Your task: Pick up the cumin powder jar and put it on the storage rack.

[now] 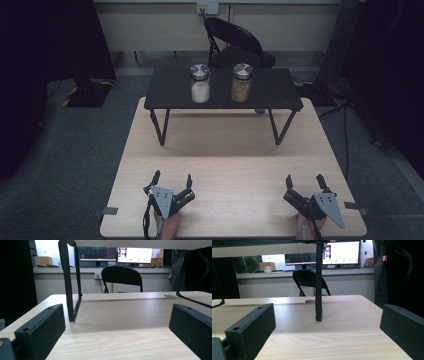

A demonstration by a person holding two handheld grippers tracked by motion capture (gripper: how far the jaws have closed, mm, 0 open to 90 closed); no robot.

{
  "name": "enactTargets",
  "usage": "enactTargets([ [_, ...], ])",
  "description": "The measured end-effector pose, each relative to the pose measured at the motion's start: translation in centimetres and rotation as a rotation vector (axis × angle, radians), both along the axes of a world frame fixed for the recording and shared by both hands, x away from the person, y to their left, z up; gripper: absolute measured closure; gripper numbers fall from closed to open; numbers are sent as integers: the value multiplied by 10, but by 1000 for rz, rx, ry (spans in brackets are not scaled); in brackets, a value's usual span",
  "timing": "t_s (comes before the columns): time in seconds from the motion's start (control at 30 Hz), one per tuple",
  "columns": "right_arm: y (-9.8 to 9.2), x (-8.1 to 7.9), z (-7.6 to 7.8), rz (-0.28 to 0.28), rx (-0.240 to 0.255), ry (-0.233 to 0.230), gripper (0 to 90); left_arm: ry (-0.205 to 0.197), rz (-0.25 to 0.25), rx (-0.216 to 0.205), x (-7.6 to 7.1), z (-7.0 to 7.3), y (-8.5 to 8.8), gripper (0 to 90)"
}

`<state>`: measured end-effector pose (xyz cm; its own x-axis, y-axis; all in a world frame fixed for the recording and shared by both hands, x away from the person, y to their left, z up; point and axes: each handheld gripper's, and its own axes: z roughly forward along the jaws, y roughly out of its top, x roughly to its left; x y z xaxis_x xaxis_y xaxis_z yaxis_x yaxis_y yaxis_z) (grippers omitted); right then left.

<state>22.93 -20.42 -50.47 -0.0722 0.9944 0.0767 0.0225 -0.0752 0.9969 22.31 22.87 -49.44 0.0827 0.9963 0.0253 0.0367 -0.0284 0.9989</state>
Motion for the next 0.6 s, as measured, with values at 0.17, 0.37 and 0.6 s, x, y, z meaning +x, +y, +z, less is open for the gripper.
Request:
enactTargets([
  [0.17,1,-1,-5,-14,3,-1,0,0,-2,1,0,0,0,0],
  [0.37,7,-2,-5,-27,-39,-4,0,0,-2,0,0,0,0,0],
  [0.6,11,0,-3,-43,-54,9,0,0,-2,0,0,0,0,0],
])
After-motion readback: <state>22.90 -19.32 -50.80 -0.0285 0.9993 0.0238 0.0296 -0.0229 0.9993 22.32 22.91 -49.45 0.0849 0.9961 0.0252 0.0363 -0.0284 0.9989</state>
